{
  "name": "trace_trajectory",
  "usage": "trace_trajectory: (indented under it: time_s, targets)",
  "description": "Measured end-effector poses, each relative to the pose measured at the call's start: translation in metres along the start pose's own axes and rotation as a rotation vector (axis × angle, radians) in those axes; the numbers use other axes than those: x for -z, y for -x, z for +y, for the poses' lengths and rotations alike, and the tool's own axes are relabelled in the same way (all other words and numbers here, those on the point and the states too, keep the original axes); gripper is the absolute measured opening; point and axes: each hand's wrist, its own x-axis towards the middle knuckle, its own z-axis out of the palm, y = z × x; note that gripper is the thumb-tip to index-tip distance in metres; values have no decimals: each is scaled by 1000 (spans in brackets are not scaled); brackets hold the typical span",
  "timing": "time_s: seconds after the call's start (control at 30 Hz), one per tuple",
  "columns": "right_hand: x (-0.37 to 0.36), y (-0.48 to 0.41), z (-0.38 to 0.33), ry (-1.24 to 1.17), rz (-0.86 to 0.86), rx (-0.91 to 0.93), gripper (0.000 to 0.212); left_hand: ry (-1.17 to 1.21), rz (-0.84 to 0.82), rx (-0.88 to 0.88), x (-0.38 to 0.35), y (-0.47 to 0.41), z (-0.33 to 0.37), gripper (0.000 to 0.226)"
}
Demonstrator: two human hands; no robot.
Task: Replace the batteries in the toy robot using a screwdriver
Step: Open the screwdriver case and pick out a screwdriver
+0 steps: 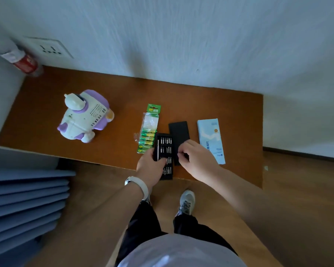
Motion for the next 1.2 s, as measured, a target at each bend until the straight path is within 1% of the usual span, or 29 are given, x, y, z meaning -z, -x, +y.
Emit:
trace_trajectory:
  time_s: [0.13, 0.33, 0.5, 0.63, 0.77, 0.93, 1.03, 1.13, 1.2]
  targets:
    - [-7, -4, 10, 29, 11, 95, 6, -48, 106, -40, -7, -1, 3, 21]
    - [-15, -1, 13, 51, 48, 99, 6, -137, 169, -125, -17, -2, 9, 37]
    - [-17, 5, 22, 13, 121, 43, 5, -130, 110, -207, -22, -12, 17, 43]
    - [-14, 8, 27, 27, 167, 14, 5, -109, 79, -246, -32, -19, 26, 56]
    - [-13, 8, 31, 42, 217, 2, 5, -219, 102, -322, -36, -24, 31, 50]
    - [-20, 3, 27, 46, 242, 33, 4, -345, 94, -363, -24, -26, 17, 48]
    - [-24, -4, 26, 61, 245, 50, 4, -326, 42, -387, -16, -26, 8, 47]
    - [-29, -10, 27, 67, 229, 77, 5, -300, -43, -391, -9, -25, 3, 50]
    - [-30, -12, 30, 72, 218, 99, 5, -326, -95, -408, -5, -23, 1, 54]
